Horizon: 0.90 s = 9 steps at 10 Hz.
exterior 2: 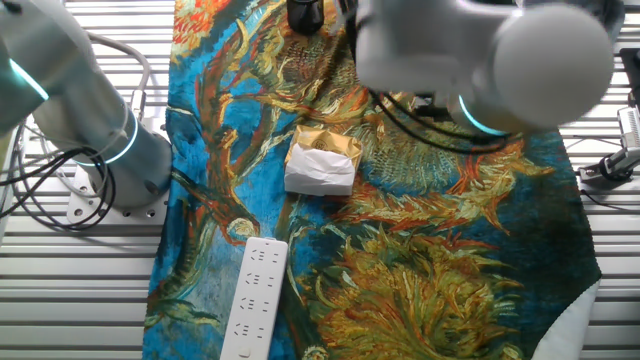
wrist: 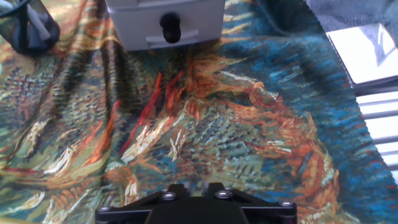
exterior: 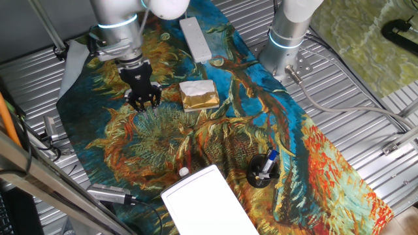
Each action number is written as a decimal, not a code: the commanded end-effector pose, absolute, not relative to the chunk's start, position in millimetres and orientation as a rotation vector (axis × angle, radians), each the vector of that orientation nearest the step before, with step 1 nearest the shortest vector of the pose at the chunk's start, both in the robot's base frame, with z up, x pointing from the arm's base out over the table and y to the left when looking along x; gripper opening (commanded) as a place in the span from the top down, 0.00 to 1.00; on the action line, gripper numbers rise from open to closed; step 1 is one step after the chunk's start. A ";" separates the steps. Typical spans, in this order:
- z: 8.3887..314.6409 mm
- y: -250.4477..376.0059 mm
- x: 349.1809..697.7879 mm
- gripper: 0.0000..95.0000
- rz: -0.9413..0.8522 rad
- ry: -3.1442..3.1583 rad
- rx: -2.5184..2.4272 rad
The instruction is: Grasp the handle and open the drawer
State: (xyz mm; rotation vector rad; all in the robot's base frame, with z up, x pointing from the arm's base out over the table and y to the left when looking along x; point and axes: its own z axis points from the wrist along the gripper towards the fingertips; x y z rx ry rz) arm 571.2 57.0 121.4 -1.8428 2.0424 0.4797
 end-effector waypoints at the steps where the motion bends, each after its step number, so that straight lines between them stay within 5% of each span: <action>1: 114.7 59.7 575.4 0.60 0.525 2.026 -1.822; 9: 98.6 85.4 576.2 0.60 0.552 2.010 -1.831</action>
